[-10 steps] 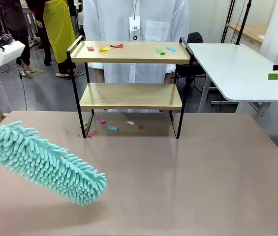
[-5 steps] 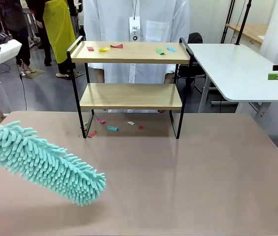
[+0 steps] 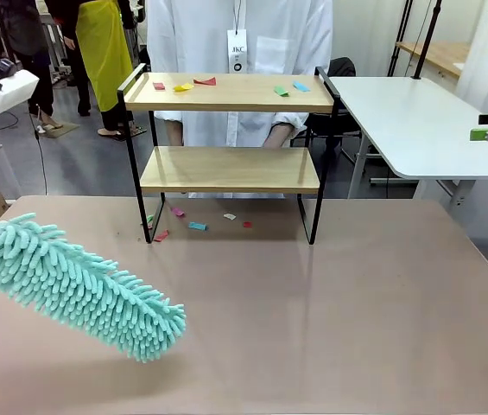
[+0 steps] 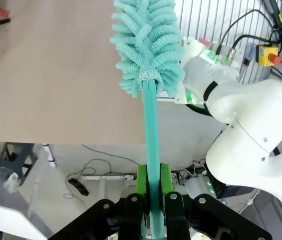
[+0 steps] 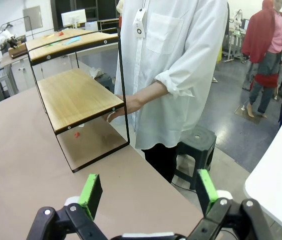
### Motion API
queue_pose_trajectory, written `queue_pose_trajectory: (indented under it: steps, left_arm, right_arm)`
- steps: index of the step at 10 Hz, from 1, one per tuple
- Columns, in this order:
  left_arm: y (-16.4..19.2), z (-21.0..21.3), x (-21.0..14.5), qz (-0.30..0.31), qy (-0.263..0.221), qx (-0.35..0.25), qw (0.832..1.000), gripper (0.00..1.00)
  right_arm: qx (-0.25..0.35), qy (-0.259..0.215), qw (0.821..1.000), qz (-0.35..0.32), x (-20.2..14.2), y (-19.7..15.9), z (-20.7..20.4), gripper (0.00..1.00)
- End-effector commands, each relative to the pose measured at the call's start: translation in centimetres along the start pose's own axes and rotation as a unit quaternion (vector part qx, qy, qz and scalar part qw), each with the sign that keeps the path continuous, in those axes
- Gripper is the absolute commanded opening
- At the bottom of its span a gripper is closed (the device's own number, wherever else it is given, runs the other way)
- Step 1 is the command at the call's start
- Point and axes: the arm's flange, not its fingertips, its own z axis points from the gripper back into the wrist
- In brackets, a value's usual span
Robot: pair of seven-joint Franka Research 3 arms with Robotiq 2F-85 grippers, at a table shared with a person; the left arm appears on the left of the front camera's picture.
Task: Clean the shelf.
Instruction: Clean the specific section of the Shelf indicated by the human with the Duster.
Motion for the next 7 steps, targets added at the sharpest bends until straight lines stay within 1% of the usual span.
queue_pose_trajectory:
  steps: [1,7]
  left_arm:
    - [-0.15,-0.22,-0.15,-0.003,-0.011,-0.006,1.000,0.13]
    - [-0.15,-0.22,-0.15,-0.003,-0.011,-0.006,1.000,0.13]
  right_arm:
    - [0.000,0.000,1.000,0.002,0.23,0.10,-0.02,1.00]
    - [0.000,0.000,1.000,0.002,0.23,0.10,-0.02,1.00]
